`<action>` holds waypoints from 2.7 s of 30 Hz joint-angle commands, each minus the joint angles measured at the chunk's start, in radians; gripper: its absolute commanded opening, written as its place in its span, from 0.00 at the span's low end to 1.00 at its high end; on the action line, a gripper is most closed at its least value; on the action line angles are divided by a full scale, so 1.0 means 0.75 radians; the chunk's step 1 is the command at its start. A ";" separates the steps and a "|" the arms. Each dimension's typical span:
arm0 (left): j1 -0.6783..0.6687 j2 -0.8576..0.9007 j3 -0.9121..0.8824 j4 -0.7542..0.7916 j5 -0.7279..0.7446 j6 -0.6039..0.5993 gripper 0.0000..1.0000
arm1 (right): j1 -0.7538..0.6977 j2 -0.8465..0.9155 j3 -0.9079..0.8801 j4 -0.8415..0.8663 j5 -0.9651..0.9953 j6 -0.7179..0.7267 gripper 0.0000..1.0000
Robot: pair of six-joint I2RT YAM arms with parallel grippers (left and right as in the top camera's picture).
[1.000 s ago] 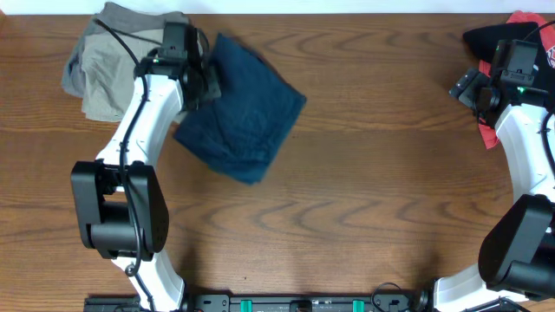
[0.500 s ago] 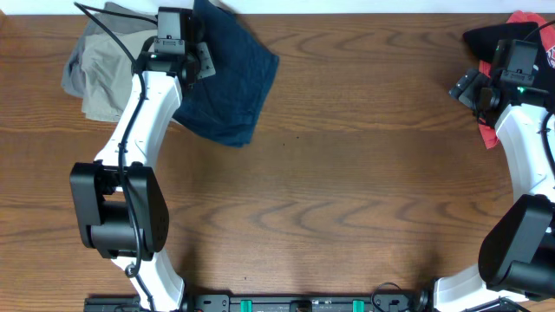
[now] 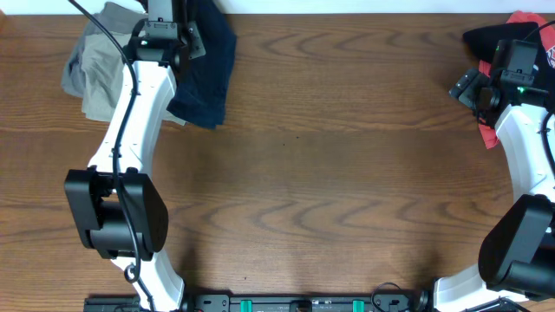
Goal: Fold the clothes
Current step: 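Lift the folded shorts with the left gripper and carry them to the khaki pants stack, then lower the shorts onto the khaki pants stack and adjust with the left gripper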
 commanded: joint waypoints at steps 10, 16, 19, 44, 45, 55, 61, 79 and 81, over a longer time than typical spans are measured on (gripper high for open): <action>0.036 -0.119 0.049 0.048 -0.156 0.018 0.06 | 0.000 -0.013 0.015 0.004 0.017 -0.015 0.99; 0.037 -0.193 0.050 0.063 -0.157 0.024 0.06 | 0.000 -0.013 0.015 0.004 0.016 -0.015 0.99; 0.037 -0.218 0.050 0.062 -0.156 0.023 0.06 | 0.000 -0.013 0.015 0.004 0.017 -0.015 0.99; 0.164 -0.030 0.042 0.002 -0.156 0.017 0.06 | 0.000 -0.013 0.015 0.004 0.017 -0.015 0.99; 0.174 -0.014 0.042 0.009 -0.157 0.018 0.06 | 0.000 -0.013 0.015 0.004 0.017 -0.015 0.99; 0.306 0.116 0.042 0.101 -0.156 0.019 0.43 | 0.000 -0.013 0.015 0.004 0.017 -0.015 0.99; 0.379 0.137 0.042 0.082 -0.156 0.023 0.65 | 0.000 -0.013 0.015 0.004 0.017 -0.015 0.99; 0.336 0.080 0.027 -0.099 -0.146 0.023 0.31 | 0.000 -0.013 0.015 0.004 0.017 -0.015 0.99; 0.351 0.113 0.016 -0.099 -0.146 0.023 0.30 | 0.000 -0.013 0.015 0.004 0.017 -0.015 0.99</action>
